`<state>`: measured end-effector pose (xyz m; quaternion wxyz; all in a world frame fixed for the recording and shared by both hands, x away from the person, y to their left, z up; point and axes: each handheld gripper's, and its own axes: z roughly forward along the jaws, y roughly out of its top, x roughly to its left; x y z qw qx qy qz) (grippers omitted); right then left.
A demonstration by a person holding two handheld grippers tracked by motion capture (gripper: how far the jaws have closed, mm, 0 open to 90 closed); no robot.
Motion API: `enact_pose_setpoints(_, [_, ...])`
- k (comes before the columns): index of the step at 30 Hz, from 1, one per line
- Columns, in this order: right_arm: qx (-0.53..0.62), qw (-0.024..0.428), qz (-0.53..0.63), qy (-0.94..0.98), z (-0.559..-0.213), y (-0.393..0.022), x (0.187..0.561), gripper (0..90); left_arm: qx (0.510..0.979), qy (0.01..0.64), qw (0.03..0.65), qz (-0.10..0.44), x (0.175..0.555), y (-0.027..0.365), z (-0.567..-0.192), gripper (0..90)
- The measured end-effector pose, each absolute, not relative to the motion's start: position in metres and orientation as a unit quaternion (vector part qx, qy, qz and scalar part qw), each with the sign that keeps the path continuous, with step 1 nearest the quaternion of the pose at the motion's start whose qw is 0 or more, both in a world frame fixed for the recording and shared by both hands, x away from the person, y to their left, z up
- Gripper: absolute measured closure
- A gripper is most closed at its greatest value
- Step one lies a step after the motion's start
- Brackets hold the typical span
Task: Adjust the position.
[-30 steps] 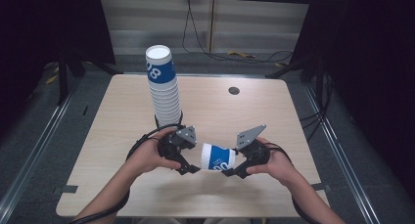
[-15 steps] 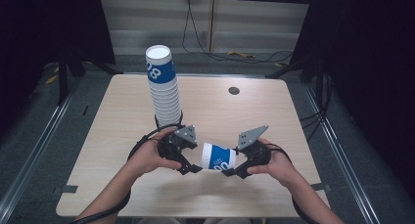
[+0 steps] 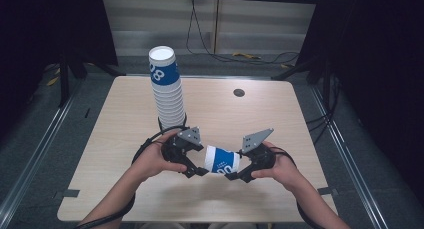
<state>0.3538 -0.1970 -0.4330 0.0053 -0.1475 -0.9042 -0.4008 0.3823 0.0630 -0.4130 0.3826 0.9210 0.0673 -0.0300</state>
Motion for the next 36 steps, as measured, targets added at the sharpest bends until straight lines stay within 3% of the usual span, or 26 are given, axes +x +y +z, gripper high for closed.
enact_pose_setpoints(36, [-0.137, 0.002, -0.406, -0.904, -0.4353, -0.1921, 0.3546, 31.5, 0.918, 0.051, 0.393, -0.022, 0.3817, 0.0574, -0.4057, 15.4])
